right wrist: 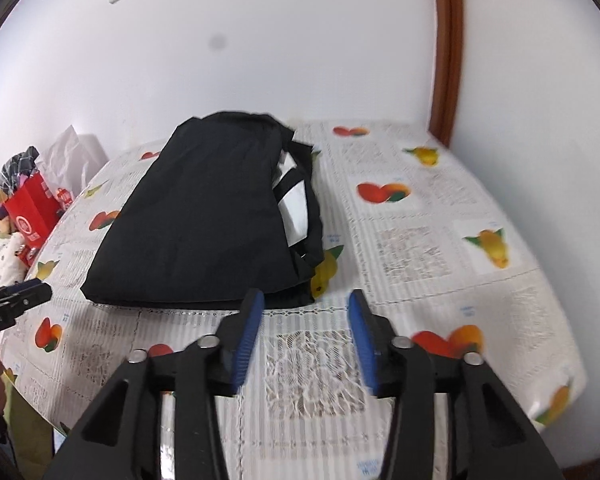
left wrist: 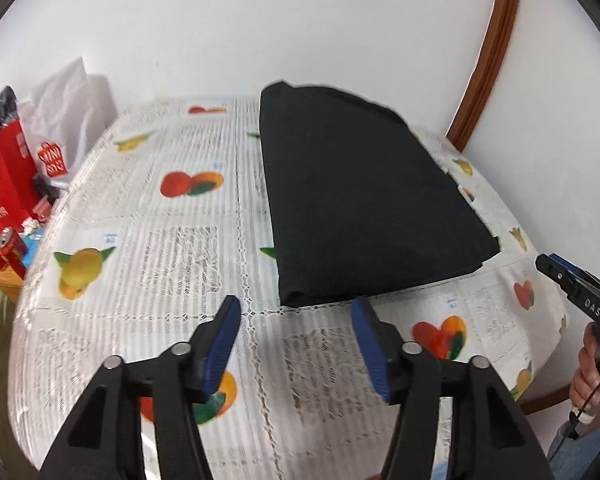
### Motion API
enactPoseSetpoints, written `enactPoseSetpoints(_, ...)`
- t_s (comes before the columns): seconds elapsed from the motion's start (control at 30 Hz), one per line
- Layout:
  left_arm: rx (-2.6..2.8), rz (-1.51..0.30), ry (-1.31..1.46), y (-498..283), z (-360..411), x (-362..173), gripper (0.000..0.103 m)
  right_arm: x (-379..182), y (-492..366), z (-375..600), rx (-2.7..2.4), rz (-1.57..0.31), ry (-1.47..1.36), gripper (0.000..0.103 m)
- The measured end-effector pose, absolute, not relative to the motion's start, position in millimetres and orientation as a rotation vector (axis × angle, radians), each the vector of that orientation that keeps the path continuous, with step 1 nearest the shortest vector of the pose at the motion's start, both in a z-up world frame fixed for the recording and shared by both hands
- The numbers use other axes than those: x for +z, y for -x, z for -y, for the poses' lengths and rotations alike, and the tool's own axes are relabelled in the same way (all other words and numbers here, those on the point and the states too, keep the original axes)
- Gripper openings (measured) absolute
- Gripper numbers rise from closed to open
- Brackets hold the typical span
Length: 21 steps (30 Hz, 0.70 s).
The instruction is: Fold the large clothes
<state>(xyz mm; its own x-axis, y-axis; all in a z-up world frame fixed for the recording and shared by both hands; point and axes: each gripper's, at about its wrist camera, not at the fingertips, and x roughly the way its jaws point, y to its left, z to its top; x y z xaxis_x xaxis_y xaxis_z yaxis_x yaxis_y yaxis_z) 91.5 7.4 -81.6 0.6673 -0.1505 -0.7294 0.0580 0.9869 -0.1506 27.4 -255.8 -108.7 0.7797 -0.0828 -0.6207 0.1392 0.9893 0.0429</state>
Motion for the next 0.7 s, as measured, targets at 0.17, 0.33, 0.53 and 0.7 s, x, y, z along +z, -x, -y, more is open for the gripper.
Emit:
enactPoseSetpoints(0.17, -0.095, -0.765, 0.101, -66, 0, -61, 0.067, -85, 4, 242, -0.164, -0.608, -0.053, 0.085)
enactPoseSetpoints(0.33, -0.084, -0.723, 0.078, -39, 10, -49, 0.073, -74, 28, 231, -0.157, -0.618, -0.041, 0.087)
enactPoseSetpoints(0.53, -0.057, -0.688, 0.075, -12, 17, -38, 0.079, -69, 60, 229, -0.185, -0.584, -0.064, 0.090)
enactPoseSetpoints(0.7, -0.046, -0.668, 0.074, 6, 22, -32, 0.083, -66, 81, 224, -0.251, -0.558, -0.029, 0.096)
